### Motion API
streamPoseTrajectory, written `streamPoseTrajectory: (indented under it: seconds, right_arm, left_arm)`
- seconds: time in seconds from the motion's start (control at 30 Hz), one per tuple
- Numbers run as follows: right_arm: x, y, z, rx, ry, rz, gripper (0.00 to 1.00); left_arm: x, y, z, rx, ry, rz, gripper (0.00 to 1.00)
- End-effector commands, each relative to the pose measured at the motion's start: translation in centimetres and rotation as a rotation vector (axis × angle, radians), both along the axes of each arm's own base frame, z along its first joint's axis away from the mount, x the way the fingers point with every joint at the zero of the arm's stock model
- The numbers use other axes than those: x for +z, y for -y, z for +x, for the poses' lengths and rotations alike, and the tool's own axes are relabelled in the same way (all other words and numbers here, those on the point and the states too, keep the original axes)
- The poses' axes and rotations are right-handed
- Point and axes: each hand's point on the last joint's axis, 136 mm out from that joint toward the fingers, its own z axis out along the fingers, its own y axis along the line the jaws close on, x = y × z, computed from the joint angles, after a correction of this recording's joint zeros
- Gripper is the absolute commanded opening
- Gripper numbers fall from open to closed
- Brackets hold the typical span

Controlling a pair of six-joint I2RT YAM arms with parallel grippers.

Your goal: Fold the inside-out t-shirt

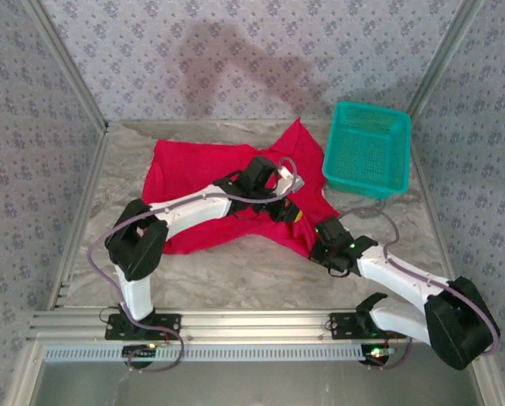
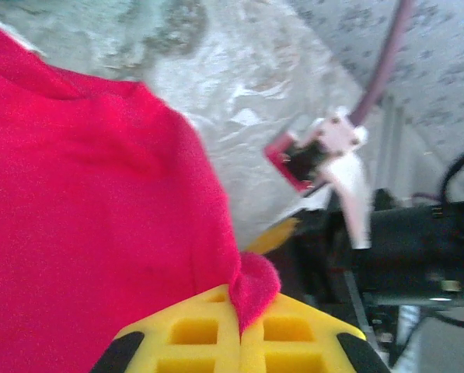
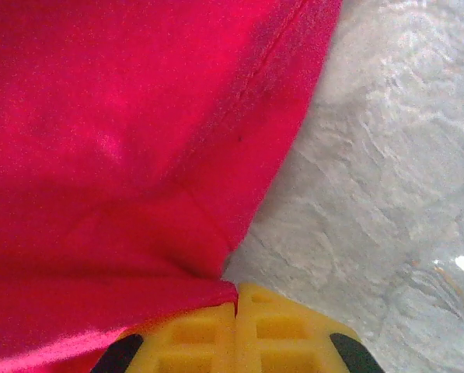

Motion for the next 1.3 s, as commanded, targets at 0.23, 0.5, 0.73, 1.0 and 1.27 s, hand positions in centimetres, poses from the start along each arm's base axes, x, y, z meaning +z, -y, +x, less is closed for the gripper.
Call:
streamPoseTrajectory:
  seconds: [0.23, 0.5, 0.73, 1.0, 1.27]
  right_arm:
    - [6.8, -1.8, 0.3, 0.108, 0.166, 0.101, 0.27]
    - [8.3, -6.1, 1.0, 0.176, 0.272, 0.313, 0.33]
    - [8.2, -6.1, 3.5, 0.153, 0.297, 0.211, 0.44]
    - [8.0, -4.7, 5.9, 0.063, 0.317, 0.158, 0.41]
    - [8.4, -4.9, 7.3, -0.055, 0.318, 0.237, 0.34]
  left_arm:
    - [1.5, -0.2, 0.4, 0.045, -0.336, -0.254, 0.0]
    - [0.2, 0.2, 0.9, 0.072, -0.407, -0.258, 0.0]
    - [0.1, 0.4, 1.1, 0.079, -0.433, -0.268, 0.0]
    - [-0.2, 0.2, 0.9, 0.081, -0.445, -0.265, 0.0]
    - [0.0, 0.5, 1.2, 0.093, -0.477, -0.31, 0.0]
